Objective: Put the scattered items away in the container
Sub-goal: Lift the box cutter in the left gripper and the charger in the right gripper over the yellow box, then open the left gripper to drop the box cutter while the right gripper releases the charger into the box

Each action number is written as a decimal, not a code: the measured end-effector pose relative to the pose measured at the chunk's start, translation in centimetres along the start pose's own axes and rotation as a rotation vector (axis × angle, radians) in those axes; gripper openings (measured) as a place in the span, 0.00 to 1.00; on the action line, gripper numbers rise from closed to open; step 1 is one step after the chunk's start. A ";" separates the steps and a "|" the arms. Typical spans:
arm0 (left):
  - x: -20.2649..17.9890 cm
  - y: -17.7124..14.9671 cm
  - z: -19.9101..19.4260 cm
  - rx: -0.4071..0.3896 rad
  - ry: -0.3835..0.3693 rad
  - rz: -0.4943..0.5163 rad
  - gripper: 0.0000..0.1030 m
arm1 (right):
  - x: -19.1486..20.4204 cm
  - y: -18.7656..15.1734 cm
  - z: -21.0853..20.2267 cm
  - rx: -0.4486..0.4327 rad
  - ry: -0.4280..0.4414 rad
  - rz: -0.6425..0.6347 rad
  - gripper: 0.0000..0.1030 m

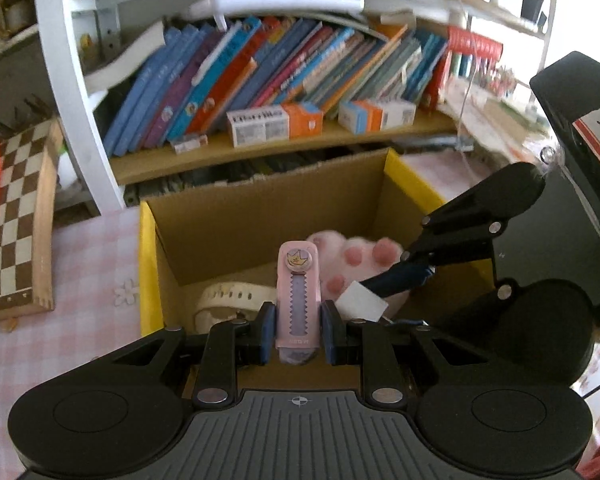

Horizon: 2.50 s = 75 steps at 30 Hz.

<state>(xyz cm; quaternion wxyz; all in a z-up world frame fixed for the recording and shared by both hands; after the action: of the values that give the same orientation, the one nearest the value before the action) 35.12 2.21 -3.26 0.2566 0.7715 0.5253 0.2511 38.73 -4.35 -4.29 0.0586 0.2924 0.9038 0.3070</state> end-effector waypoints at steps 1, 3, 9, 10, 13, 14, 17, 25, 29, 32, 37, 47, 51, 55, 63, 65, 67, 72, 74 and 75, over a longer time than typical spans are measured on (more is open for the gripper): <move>0.0 -0.1 0.3 0.010 -0.003 0.003 0.22 | 0.0 -0.1 0.4 0.017 0.009 -0.002 0.30; 0.2 -0.5 1.0 0.032 -0.006 -0.001 0.22 | -0.3 -0.2 1.1 0.042 0.022 0.006 0.30; 0.1 -0.9 2.6 0.075 -0.024 -0.010 0.22 | -0.5 0.1 2.8 0.113 0.046 -0.008 0.30; 0.1 -0.9 2.9 0.081 -0.025 -0.007 0.22 | -0.5 0.1 3.0 0.125 0.045 -0.013 0.30; 0.0 -1.2 3.6 0.101 -0.028 -0.005 0.22 | -0.3 0.0 3.5 0.164 0.047 -0.024 0.29; 0.0 -1.4 3.8 0.111 -0.022 -0.005 0.22 | -0.3 -0.1 3.6 0.172 0.048 -0.024 0.29; 0.1 -1.6 4.1 0.121 -0.025 -0.009 0.22 | -0.4 -0.2 3.7 0.195 0.060 -0.014 0.29; 0.0 -1.6 4.2 0.131 -0.020 0.004 0.22 | -0.4 -0.4 4.2 0.246 0.082 0.011 0.29; 0.0 -1.5 4.3 0.140 -0.021 0.008 0.22 | -0.5 -0.5 4.2 0.261 0.086 0.016 0.29; -0.1 -1.5 4.3 0.141 -0.016 0.011 0.22 | -0.5 -0.5 4.1 0.262 0.082 0.017 0.29; 0.2 -1.6 4.1 0.141 0.010 0.004 0.31 | -0.4 -0.6 4.1 0.260 0.081 0.025 0.31; 0.4 -1.0 1.8 0.088 0.040 -0.005 0.49 | -0.9 -0.6 2.7 0.216 0.085 0.078 0.43; 0.7 -0.5 -0.1 0.034 0.072 -0.019 0.69 | -1.2 -0.7 1.2 0.166 0.045 0.092 0.48; 0.6 -0.1 -1.5 -0.004 0.079 -0.035 0.70 | -1.3 -0.4 -0.9 0.108 0.029 0.109 0.53; -0.2 0.5 -4.5 -0.076 0.110 -0.037 0.75 | -1.2 0.0 -4.1 -0.013 -0.031 0.116 0.60; -0.4 0.6 -5.4 -0.095 0.121 -0.037 0.77 | -1.5 -0.1 -5.2 -0.042 -0.045 0.126 0.62; -0.7 0.6 -6.2 -0.118 0.136 -0.033 0.77 | -1.6 -0.2 -6.1 -0.068 -0.058 0.144 0.63; -1.5 0.8 -8.2 -0.165 0.171 -0.006 0.79 | -2.0 -0.7 -8.4 -0.141 -0.082 0.207 0.74; -1.9 0.9 -8.9 -0.179 0.178 0.001 0.84 | -2.0 -0.9 -9.6 -0.187 -0.101 0.222 0.76; -2.0 0.9 -9.2 -0.185 0.181 0.001 0.86 | -2.0 -0.9 -10.2 -0.209 -0.111 0.229 0.80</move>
<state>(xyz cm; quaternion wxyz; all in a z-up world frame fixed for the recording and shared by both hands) 29.02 1.23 3.89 0.2782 0.7191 0.5203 0.3671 37.02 -11.38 3.18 0.1032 0.4021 0.8232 0.3873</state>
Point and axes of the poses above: each gripper's, at about its wrist camera, not at the fingertips, and z roughly the way its jaws point, x to its left, y to its top, the point moved 5 cm from there along z, roughly the way its jaws point, and after that the axes turned 11 degrees about z, right-handed, at the moved point
